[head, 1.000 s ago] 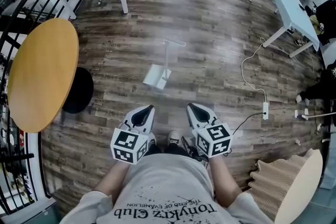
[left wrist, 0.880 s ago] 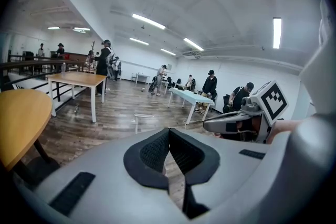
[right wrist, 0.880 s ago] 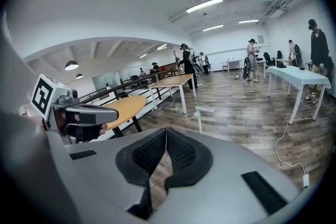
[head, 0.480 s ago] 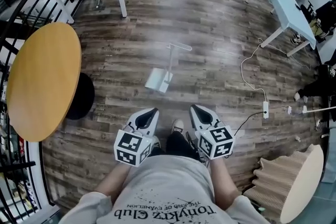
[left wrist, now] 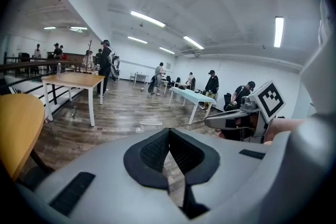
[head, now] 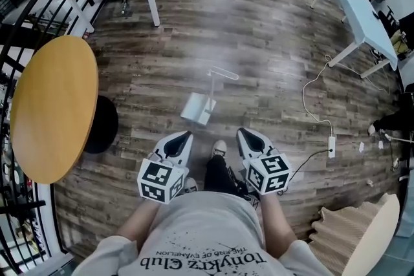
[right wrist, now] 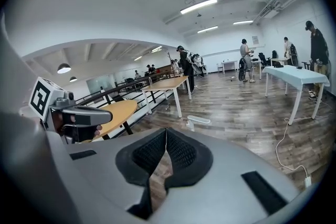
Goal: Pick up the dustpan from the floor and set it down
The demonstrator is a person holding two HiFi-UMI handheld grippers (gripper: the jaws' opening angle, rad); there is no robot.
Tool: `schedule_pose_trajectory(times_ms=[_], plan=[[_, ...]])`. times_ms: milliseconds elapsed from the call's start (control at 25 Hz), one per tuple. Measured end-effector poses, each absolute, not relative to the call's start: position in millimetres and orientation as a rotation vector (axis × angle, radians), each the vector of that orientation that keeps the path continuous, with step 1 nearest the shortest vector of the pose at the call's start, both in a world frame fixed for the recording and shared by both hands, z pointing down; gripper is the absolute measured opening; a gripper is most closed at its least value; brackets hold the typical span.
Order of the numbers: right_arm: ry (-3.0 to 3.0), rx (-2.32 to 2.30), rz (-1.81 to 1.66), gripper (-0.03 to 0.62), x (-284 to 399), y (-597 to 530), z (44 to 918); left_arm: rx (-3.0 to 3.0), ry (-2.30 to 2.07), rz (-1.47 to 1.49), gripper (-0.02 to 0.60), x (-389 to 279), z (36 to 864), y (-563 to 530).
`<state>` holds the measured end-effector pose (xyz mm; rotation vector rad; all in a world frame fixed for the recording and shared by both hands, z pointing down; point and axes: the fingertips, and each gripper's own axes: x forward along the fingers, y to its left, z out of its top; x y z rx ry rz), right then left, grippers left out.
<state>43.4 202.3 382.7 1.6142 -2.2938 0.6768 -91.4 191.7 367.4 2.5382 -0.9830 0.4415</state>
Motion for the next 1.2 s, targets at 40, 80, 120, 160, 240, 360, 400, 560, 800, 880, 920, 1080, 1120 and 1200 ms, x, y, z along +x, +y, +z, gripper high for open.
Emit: schedule_pose_trajectory(times_ms=[40, 80, 120, 160, 240, 360, 400, 560, 800, 880, 920, 1080, 1120, 1200], plan=[[-2.299, 1.603, 0.671, 0.025, 49, 190, 383, 2.534, -0.992, 0.444, 0.023, -86, 368, 180], [-2.304, 1.590, 0.667, 0.025, 55, 178, 384, 2.528, -1.000, 0.447, 0.023, -80, 368, 170], [-2.309, 1.577, 0.664, 0.026, 62, 167, 384, 2.521, -1.009, 0.450, 0.023, -74, 369, 159], [-2.314, 1.564, 0.662, 0.025, 68, 156, 383, 2.516, -1.017, 0.452, 0.023, -68, 369, 149], [-2.325, 1.538, 0.658, 0.025, 82, 135, 383, 2.510, -1.037, 0.452, 0.023, -55, 368, 127], [-2.338, 1.494, 0.646, 0.026, 102, 105, 382, 2.498, -1.067, 0.446, 0.023, -35, 365, 95], [-2.343, 1.476, 0.639, 0.025, 107, 96, 382, 2.493, -1.077, 0.445, 0.023, -29, 365, 86], [-2.371, 1.395, 0.614, 0.026, 123, 67, 386, 2.468, -1.123, 0.443, 0.023, -11, 367, 60], [-2.404, 1.324, 0.639, 0.026, 131, 35, 398, 2.446, -1.158, 0.465, 0.023, 4, 371, 41], [-2.410, 1.299, 0.651, 0.026, 125, 27, 402, 2.430, -1.165, 0.480, 0.023, 1, 372, 36], [-2.411, 1.295, 0.657, 0.026, 125, 21, 402, 2.425, -1.166, 0.491, 0.023, 0, 371, 31], [-2.395, 1.315, 0.661, 0.026, 123, 5, 399, 2.420, -1.154, 0.518, 0.023, -3, 371, 12], [-2.388, 1.322, 0.654, 0.026, 119, 7, 401, 2.422, -1.149, 0.515, 0.023, -8, 374, 12], [-2.371, 1.339, 0.640, 0.026, 113, 11, 404, 2.426, -1.139, 0.509, 0.023, -17, 380, 12]])
